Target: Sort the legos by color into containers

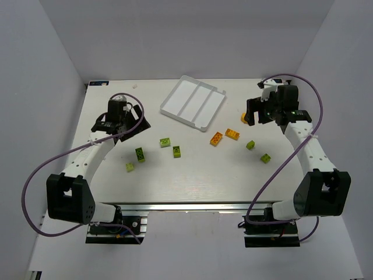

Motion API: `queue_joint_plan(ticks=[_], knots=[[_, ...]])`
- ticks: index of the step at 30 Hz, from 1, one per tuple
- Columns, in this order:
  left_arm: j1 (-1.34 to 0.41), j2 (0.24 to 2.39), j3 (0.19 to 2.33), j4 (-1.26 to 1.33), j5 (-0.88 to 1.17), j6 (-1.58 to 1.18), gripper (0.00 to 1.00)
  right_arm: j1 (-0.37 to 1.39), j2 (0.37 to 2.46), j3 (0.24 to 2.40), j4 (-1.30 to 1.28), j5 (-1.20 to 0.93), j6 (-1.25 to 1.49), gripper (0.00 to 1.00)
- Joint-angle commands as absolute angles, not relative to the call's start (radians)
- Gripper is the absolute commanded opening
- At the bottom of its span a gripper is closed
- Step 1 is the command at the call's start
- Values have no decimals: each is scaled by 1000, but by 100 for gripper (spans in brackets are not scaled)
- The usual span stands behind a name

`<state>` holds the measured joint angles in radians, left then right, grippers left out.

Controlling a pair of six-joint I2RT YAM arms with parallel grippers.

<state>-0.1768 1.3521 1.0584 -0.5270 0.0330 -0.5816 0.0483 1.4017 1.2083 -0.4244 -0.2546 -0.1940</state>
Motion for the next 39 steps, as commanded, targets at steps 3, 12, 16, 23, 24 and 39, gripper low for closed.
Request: queue_joint_plan(ticks=[3,12,16,23,24,39], knots=[[-181,1384,1106,-520,-37,-626,98,57,1374,1207,-419,-366,-390,89],[-172,1535,1161,-486,-109,-681,69,101,1427,1238,-545,-575,-592,89],[-172,1637,1225,-506,-132,-696,53,117,1368,1161,-393,-647,-474,76],[-172,1870,1445,-590,-186,-692,80,137,1364,1126,-347,-644,-423,61],[-172,1923,1503,-600,-186,-692,80,144,1361,1121,-348,-641,-425,70],[-172,2243,1871,-825,-308,-696,70,141,1341,1091,-342,-597,-451,73]])
